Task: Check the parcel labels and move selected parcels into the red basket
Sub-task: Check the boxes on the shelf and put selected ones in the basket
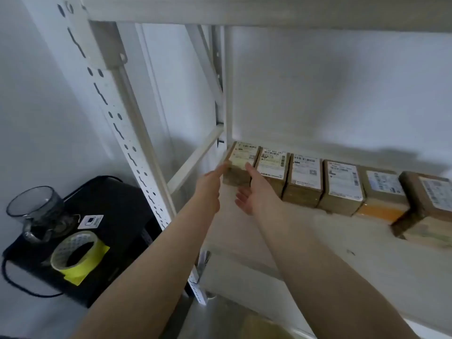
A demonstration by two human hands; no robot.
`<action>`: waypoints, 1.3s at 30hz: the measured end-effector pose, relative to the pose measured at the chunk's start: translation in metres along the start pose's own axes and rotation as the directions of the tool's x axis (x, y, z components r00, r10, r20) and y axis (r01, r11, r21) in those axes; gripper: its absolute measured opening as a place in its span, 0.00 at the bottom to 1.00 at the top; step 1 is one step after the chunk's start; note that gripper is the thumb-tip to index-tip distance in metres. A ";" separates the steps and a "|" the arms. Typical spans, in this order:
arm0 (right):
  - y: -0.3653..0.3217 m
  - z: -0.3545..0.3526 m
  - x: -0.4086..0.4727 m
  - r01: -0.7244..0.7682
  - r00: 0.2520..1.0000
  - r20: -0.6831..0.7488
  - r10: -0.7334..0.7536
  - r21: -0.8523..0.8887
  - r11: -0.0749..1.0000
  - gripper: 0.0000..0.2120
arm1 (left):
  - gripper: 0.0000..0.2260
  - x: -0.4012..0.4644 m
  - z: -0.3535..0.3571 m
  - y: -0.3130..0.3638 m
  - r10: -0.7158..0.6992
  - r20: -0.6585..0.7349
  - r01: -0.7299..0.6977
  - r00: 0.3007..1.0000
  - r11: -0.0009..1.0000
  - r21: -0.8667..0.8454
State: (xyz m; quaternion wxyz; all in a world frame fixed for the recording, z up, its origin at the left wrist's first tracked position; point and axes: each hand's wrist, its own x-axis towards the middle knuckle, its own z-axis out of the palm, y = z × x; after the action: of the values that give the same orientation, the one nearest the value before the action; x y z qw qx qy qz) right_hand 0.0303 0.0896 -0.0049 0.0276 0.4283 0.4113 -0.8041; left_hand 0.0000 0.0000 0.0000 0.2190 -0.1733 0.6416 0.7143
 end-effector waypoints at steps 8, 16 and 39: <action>-0.004 0.007 0.047 -0.042 0.998 -0.033 0.044 0.065 0.997 0.24 | 0.29 0.062 0.020 0.007 0.010 -0.042 -0.011 0.999 1.000 -0.016; 0.000 0.020 0.075 -0.039 0.991 -0.121 0.056 0.139 0.990 0.23 | 0.22 0.106 0.031 -0.003 0.057 0.016 -0.058 0.998 0.996 0.064; 0.048 0.024 0.079 0.225 0.971 0.036 -0.235 0.176 0.958 0.10 | 0.20 0.092 -0.029 -0.037 0.307 0.118 -0.275 0.944 0.934 -0.229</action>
State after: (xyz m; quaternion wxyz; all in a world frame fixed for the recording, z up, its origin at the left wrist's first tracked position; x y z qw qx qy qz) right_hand -0.0172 0.0659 -0.0848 -0.0912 0.3552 0.3870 -0.8460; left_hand -0.0586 -0.0175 -0.0831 0.1392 -0.0431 0.5628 0.8136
